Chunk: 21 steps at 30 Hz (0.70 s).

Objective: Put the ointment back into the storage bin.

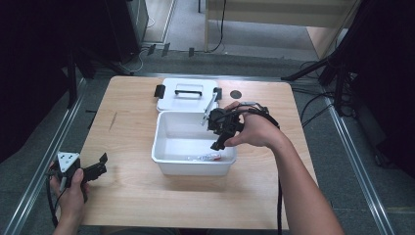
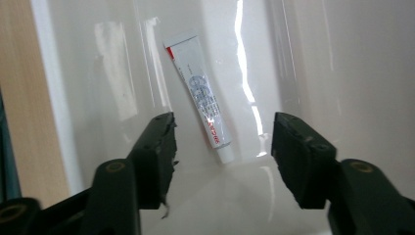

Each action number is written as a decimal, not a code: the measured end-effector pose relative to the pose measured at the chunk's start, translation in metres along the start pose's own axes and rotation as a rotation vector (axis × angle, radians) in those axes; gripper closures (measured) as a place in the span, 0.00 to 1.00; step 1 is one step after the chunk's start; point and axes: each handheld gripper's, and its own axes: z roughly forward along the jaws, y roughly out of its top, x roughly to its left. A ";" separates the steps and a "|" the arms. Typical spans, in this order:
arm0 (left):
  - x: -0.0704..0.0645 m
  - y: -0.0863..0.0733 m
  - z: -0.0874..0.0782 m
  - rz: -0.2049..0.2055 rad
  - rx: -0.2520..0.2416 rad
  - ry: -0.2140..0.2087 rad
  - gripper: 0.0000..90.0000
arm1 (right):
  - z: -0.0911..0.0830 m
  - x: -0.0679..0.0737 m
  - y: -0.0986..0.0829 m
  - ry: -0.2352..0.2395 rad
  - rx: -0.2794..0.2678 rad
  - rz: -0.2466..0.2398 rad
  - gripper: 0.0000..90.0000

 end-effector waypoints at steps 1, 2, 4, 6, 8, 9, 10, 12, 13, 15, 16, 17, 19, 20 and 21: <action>0.000 0.000 0.000 0.001 0.000 0.001 0.00 | -0.006 0.001 -0.003 0.001 -0.002 0.023 0.38; 0.000 0.000 0.000 0.001 0.000 0.002 0.00 | -0.009 0.002 -0.005 -0.003 -0.007 0.031 0.35; 0.000 0.000 0.000 0.001 -0.001 0.002 0.00 | -0.011 0.002 -0.006 -0.008 -0.011 0.034 0.32; 0.000 0.000 0.000 0.001 -0.001 0.003 0.00 | -0.017 0.002 -0.010 -0.015 -0.035 0.050 0.27; 0.000 0.000 0.000 0.001 0.000 0.002 0.00 | -0.023 0.003 -0.014 -0.015 -0.057 0.060 0.22; 0.000 0.000 0.000 0.001 -0.001 0.003 0.00 | -0.026 0.004 -0.016 -0.026 -0.066 0.066 0.18; 0.000 0.000 0.000 0.002 -0.001 0.003 0.00 | -0.028 0.005 -0.018 -0.040 -0.073 0.083 0.17; 0.000 0.000 0.000 0.003 0.001 0.004 0.00 | -0.036 0.004 -0.025 -0.093 -0.089 0.138 0.18; 0.000 0.000 0.000 0.003 0.001 0.003 0.00 | -0.036 0.004 -0.025 -0.093 -0.089 0.138 0.18; 0.000 0.000 0.000 0.003 0.001 0.003 0.00 | -0.040 0.003 -0.029 -0.097 -0.103 0.166 0.18; 0.000 0.000 0.000 0.004 0.002 0.004 0.00 | -0.041 0.002 -0.032 -0.106 -0.110 0.171 0.18; 0.000 0.000 0.000 0.004 0.002 0.004 0.00 | -0.043 0.001 -0.035 -0.114 -0.115 0.171 0.18; 0.000 0.000 0.000 0.003 0.001 0.004 0.00 | -0.045 0.000 -0.041 -0.136 -0.124 0.172 0.18; 0.000 0.000 0.000 0.002 0.001 0.004 0.00 | -0.047 -0.001 -0.045 -0.140 -0.133 0.183 0.18; 0.000 0.000 0.000 0.002 0.001 0.004 0.00 | -0.048 -0.002 -0.048 -0.148 -0.143 0.189 0.17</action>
